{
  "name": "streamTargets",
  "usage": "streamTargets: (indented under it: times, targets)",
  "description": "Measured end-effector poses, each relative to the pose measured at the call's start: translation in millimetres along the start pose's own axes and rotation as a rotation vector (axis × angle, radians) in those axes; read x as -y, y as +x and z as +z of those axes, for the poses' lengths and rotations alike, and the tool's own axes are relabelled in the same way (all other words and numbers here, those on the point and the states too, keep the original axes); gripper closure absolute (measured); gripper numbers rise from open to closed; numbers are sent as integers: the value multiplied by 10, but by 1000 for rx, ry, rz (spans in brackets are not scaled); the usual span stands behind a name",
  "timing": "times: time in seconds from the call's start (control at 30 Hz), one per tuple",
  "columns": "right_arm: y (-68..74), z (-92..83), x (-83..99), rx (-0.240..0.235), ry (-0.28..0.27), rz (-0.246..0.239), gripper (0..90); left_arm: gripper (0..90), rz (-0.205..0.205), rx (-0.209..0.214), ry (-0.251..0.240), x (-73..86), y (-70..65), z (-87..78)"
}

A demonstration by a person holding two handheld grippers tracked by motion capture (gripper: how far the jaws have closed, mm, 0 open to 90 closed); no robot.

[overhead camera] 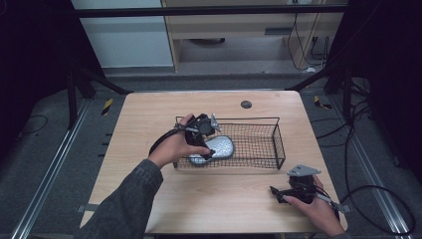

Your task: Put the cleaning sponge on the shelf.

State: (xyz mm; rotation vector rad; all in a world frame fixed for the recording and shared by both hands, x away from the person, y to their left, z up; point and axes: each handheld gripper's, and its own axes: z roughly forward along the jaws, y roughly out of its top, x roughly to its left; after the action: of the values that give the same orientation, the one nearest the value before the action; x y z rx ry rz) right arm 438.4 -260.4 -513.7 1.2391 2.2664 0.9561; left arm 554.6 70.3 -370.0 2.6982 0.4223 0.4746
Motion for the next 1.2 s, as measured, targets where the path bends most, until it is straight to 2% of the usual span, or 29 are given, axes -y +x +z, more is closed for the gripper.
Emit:
streamTargets:
  times: [0.27,0.67,0.97,1.2]
  targets:
    - [3,-1,0,-1,1,6,4,49,-4,-11,-65,39,-160,-95]
    - [3,-1,0,0,0,4,4,47,-7,-23,-111,133,-324,-185]
    - [7,-2,2,2,0,6,4,45,-58,-46,-164,285,-386,-300]
    - [8,-5,4,3,-1,5,4,40,-126,-82,-214,501,-396,-442]
